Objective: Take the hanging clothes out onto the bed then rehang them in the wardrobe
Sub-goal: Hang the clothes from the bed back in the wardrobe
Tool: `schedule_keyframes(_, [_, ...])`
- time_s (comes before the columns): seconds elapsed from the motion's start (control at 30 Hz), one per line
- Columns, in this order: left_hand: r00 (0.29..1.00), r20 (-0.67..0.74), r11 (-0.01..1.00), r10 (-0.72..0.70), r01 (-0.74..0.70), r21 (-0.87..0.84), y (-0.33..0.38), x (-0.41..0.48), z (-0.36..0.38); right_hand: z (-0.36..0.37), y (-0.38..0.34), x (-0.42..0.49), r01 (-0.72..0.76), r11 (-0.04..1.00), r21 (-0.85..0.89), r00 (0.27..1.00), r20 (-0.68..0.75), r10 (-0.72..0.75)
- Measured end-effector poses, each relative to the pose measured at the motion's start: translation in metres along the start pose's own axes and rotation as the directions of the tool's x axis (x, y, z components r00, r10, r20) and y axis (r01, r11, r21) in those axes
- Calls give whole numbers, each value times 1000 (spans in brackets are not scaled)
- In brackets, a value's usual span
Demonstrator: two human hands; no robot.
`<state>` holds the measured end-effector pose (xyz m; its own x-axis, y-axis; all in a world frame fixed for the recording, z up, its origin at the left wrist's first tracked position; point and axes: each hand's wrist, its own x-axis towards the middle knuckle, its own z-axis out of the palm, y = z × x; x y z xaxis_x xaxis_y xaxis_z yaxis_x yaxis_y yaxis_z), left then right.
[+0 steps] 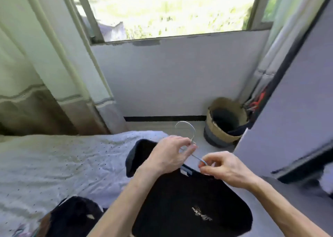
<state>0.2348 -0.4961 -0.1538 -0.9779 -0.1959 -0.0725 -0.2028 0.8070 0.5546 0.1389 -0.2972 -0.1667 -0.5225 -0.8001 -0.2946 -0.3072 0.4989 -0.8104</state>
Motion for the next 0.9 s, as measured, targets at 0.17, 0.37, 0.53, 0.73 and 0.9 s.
schedule_keyframes(0.17, [962,156,963,224,-194,-185,114,71,38,-84,48,-82,-68,990,122,951,-291,101])
schedule_keyframes(0.37, [818,284,859,500,-427,-282,204,123,92,-130,109,-190,-306,915,262,829,-399,391])
schedule_keyframes(0.53, [680,362,765,638,-508,-396,253,157,117,-109,125,-258,-490,801,343,677,-430,598])
schedule_keyframes(0.73, [499,378,622,780,-684,-381,314,187,144,-76,102,-279,-394,742,542,541,-516,664])
schedule_keyframes(0.9, [361,390,507,847,-770,-388,356,185,168,-55,91,-271,-189,667,720,515,-506,692])
